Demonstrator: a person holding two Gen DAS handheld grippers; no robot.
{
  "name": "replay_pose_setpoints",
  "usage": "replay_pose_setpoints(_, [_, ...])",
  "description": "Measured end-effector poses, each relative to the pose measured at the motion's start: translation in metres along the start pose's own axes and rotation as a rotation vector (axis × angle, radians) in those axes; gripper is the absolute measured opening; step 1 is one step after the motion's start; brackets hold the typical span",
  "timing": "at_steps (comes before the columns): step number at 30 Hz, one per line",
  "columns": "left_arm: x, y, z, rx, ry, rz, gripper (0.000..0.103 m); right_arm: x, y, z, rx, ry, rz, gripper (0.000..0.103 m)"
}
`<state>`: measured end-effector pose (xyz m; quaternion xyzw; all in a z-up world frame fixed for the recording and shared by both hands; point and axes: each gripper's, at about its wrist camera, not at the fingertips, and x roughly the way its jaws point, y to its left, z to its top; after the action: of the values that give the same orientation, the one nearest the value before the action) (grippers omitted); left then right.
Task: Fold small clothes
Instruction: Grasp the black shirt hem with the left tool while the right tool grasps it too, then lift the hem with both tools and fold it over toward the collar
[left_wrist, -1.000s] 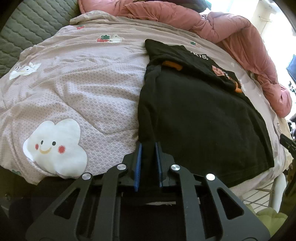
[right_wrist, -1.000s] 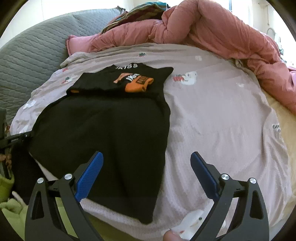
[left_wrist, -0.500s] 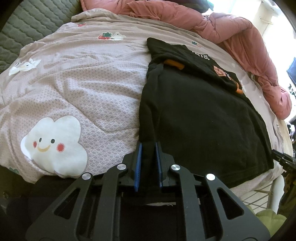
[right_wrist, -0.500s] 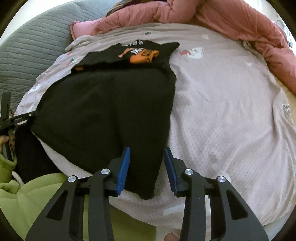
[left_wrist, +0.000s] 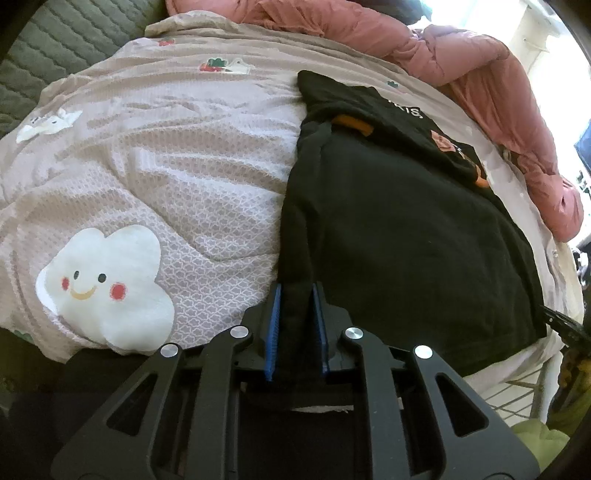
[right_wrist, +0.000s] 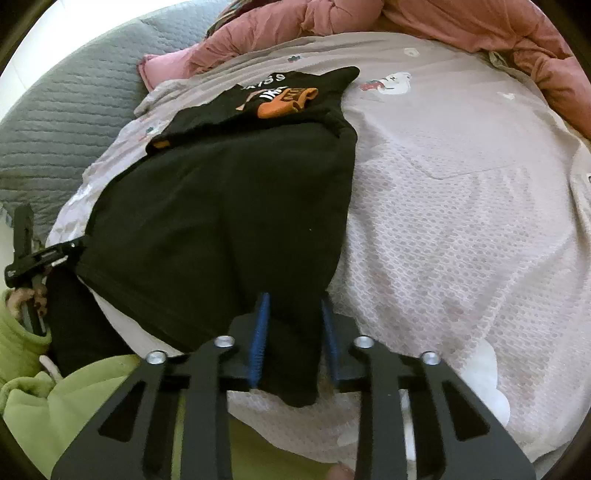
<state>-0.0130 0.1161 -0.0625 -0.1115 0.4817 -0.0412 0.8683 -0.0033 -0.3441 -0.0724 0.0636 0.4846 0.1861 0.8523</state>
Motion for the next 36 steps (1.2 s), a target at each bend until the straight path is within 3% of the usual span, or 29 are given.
replay_pose_setpoints(4, [0.000,-0.001,0.000,0.006,-0.003,0.012,0.009,-0.002,0.006,0.003,-0.031,-0.018,0.001,0.010])
replay_pose_setpoints(10, [-0.011,-0.003,0.002,0.005,-0.033,0.021,0.004,-0.019,0.007,0.011,-0.045,-0.077,0.017,0.008])
replay_pose_setpoints(17, [-0.040,-0.012,0.015,0.009,-0.119,-0.002,0.004,-0.041,0.006,0.025,-0.041,-0.169,0.046,0.008])
replay_pose_setpoints(27, [-0.056,-0.023,0.055,0.002,-0.190,-0.005,0.004,-0.062,-0.002,0.056,0.006,-0.293,0.088,0.008])
replay_pose_setpoints(36, [-0.053,-0.029,0.105,-0.028,-0.232,-0.003,0.004,-0.071,-0.010,0.095,0.011,-0.383,0.070,0.008])
